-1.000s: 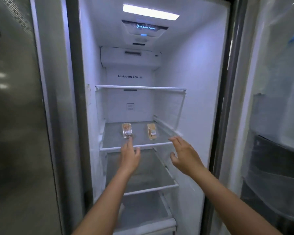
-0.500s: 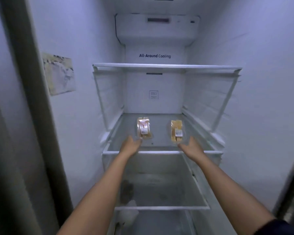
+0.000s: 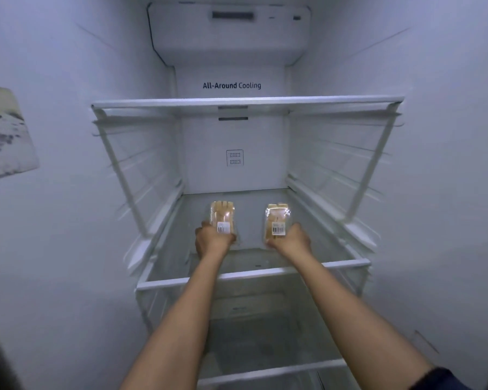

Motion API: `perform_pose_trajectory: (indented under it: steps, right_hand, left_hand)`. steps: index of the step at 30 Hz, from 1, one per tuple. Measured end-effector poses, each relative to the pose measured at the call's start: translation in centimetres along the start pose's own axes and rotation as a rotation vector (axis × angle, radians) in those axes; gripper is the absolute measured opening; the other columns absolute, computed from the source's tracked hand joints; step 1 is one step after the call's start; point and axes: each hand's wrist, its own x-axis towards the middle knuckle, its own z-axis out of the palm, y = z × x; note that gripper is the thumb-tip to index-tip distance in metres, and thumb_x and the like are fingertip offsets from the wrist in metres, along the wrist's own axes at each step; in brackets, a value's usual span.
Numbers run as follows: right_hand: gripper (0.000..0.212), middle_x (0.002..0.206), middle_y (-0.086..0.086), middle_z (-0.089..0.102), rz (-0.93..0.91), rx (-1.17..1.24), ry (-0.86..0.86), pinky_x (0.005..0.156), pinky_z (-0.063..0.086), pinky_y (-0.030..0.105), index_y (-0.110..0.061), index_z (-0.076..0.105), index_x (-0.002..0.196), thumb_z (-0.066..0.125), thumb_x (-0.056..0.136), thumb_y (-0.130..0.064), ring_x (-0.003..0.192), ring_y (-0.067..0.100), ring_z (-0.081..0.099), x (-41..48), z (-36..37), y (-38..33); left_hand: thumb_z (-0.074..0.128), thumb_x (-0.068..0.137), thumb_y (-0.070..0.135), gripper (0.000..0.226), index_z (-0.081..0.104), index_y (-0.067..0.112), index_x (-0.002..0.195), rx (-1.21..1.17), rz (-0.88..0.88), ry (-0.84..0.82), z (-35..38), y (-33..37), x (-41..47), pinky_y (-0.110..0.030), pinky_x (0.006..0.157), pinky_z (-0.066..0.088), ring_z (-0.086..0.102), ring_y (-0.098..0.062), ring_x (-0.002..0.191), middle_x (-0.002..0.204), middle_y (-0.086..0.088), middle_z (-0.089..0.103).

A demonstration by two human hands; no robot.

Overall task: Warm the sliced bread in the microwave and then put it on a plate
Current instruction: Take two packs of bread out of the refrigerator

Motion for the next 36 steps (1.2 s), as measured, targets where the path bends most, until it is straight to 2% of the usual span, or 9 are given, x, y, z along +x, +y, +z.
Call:
perform_pose_trajectory:
  steps: [5,9,14,19,21,25,27,32,36]
  right_hand:
    - [0.068,0.134,0.020,0.039,0.025,0.007,-0.038,0.092,0.044,0.034,0.000,0.039,0.127,0.076,0.073,-0.016,0.116,0.036,0.051,0.1,-0.5,-1.5]
    - [0.065,0.128,0.016,0.049,0.093,0.033,-0.171,0.090,0.047,0.034,-0.005,0.040,0.117,0.080,0.068,-0.016,0.112,0.030,0.054,0.4,-1.1,-2.1]
    - [0.070,0.123,0.013,0.053,0.082,0.190,-0.339,0.069,0.049,0.030,-0.012,0.031,0.133,0.068,0.076,0.001,0.102,0.025,0.052,-0.1,-1.8,-1.7]
    - [0.074,0.127,0.021,0.054,0.098,0.520,-0.454,0.091,0.051,0.042,-0.013,0.023,0.143,0.050,0.081,0.018,0.104,0.032,0.059,-0.8,-1.8,-0.7]
    - [0.076,0.122,0.021,0.057,0.094,0.590,-0.451,0.089,0.051,0.042,-0.011,0.023,0.145,0.049,0.081,0.021,0.099,0.032,0.060,-0.8,-1.6,-0.2]
    - [0.087,0.125,0.019,0.056,0.095,0.673,-0.314,0.074,0.057,0.037,-0.016,0.028,0.146,0.060,0.074,0.020,0.091,0.030,0.064,-1.1,-0.7,0.7]
    - [0.087,0.120,0.014,0.058,0.051,0.674,-0.221,0.076,0.057,0.039,-0.020,0.032,0.144,0.066,0.072,0.015,0.091,0.029,0.063,-1.7,-0.6,0.9]
    - [0.089,0.145,0.015,0.040,-0.095,0.703,-0.160,0.086,0.055,0.046,-0.027,0.034,0.143,0.077,0.070,0.001,0.119,0.033,0.052,-5.6,-1.4,1.6]
    - [0.092,0.148,0.013,0.035,-0.215,0.714,-0.088,0.093,0.050,0.054,-0.030,0.032,0.144,0.082,0.068,-0.017,0.132,0.032,0.040,-12.5,-3.0,2.4]
  left_hand:
    - [0.074,0.064,0.008,0.055,0.054,0.006,0.115,-0.009,0.149,0.026,0.8,0.5,0.5,-0.035,0.086,0.049,0.060,-0.035,0.100,0.120,-0.017,0.054]
    - [0.070,0.069,0.003,0.058,0.036,0.012,0.115,-0.146,-0.057,-0.177,0.1,1.7,0.0,-0.034,0.067,0.055,0.057,-0.034,0.100,0.116,-0.012,0.034]
    - [0.064,0.069,-0.012,0.050,0.039,0.003,0.109,-0.447,-0.202,-0.438,-1.2,0.9,0.7,-0.033,0.059,0.058,0.062,-0.023,0.073,0.089,-0.012,0.052]
    - [0.055,0.075,-0.015,0.053,0.041,-0.002,0.125,-0.655,-0.192,-0.582,-1.1,0.2,0.5,-0.028,0.061,0.058,0.065,-0.023,0.084,0.108,-0.019,0.061]
    - [0.053,0.070,-0.020,0.070,0.031,0.007,0.130,-0.754,-0.192,-0.595,-0.9,0.0,0.2,-0.032,0.060,0.059,0.065,-0.027,0.091,0.118,-0.022,0.057]
    - [0.043,0.073,-0.028,0.081,0.027,0.019,0.137,-0.819,-0.143,-0.554,-1.1,-0.3,-1.5,-0.041,0.074,0.054,0.059,-0.029,0.089,0.100,-0.012,0.058]
    - [0.043,0.073,-0.028,0.086,0.026,0.020,0.142,-0.848,-0.137,-0.570,-1.3,-0.4,-2.5,-0.038,0.070,0.055,0.060,-0.028,0.087,0.101,-0.012,0.059]
    - [0.046,0.071,-0.028,0.098,0.020,0.029,0.146,-0.934,-0.096,-0.521,-4.1,-1.0,-7.3,-0.027,0.057,0.058,0.064,-0.027,0.081,0.105,-0.014,0.061]
    - [0.051,0.074,-0.025,0.097,0.020,0.030,0.146,-1.032,0.009,-0.486,-7.6,-2.3,-14.0,-0.030,0.070,0.057,0.064,-0.028,0.090,0.106,-0.011,0.061]
